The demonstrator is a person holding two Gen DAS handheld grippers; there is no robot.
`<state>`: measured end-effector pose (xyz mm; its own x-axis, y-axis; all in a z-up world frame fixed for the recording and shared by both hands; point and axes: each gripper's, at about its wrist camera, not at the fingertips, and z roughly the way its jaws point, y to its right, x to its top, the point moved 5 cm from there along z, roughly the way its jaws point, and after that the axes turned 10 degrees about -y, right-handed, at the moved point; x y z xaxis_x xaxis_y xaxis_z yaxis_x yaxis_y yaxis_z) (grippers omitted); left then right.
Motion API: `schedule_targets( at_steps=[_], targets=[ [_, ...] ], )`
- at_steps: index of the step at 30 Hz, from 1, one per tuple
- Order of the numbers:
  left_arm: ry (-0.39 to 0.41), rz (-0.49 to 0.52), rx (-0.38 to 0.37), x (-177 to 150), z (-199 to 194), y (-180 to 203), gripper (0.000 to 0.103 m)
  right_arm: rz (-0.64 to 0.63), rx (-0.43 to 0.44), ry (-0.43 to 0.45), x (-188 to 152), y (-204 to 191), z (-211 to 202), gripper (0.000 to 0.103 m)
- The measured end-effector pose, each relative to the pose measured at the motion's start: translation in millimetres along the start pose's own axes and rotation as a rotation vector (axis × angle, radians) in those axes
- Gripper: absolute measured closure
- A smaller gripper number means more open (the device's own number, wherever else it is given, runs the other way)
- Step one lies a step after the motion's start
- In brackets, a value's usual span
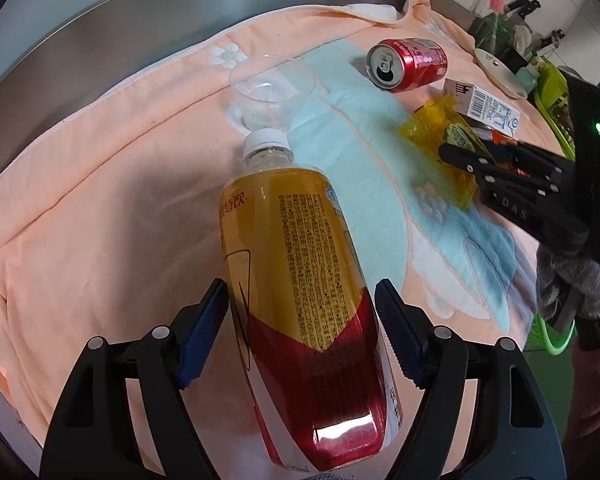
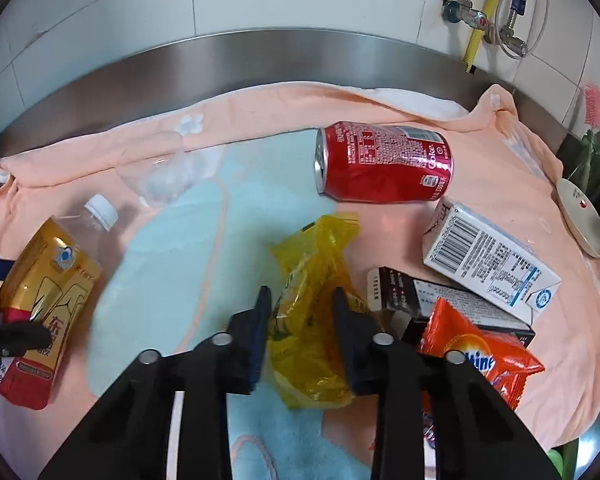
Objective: Collect trash
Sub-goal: 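Grasp the yellow plastic snack bag with the right tool while the left tool holds the bottle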
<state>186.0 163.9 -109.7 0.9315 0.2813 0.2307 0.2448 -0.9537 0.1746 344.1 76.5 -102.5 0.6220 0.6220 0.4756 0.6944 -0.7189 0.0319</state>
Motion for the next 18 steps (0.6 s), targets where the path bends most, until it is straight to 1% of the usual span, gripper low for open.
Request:
schedule_targets(
  at_steps=[1,3,5,8,11,13,15,18],
  targets=[
    [0.001,-0.005,-0.003,0.9,0.3,0.0,0.027,0.005,-0.003,0.006,-1.3,-0.3,-2.6,0.079],
    [0.001,-0.012,-0.001,2.5,1.5,-0.6,0.027,0.023,0.026,0.018,-4.1,-1.5,-8.9,0.081],
    [-0.006,-0.026,-0.004,4.3,4.2,-1.7,0.027,0.038,0.036,0.032,-7.9,-2.0,-15.9,0.081],
    [-0.015,-0.053,-0.02,6.5,7.3,-4.2,0.027,0.075,0.081,0.051,-15.9,-2.6,-27.8,0.081],
    [-0.008,-0.065,-0.007,8.8,8.9,-4.7,0.027,0.108,0.11,0.079,-27.0,-1.2,-42.8,0.081],
    [-0.012,-0.073,0.0,9.9,10.9,-4.8,0.031,0.132,0.133,0.095,-36.5,-0.3,-53.6,0.081],
    [-0.01,-0.082,0.012,10.6,11.7,-5.0,0.032,0.149,0.141,0.112,-46.4,-0.3,-64.7,0.081],
    [-0.006,-0.089,0.01,9.6,10.8,-5.3,0.033,0.187,0.151,0.137,-65.6,4.1,-81.0,0.081]
  ],
)
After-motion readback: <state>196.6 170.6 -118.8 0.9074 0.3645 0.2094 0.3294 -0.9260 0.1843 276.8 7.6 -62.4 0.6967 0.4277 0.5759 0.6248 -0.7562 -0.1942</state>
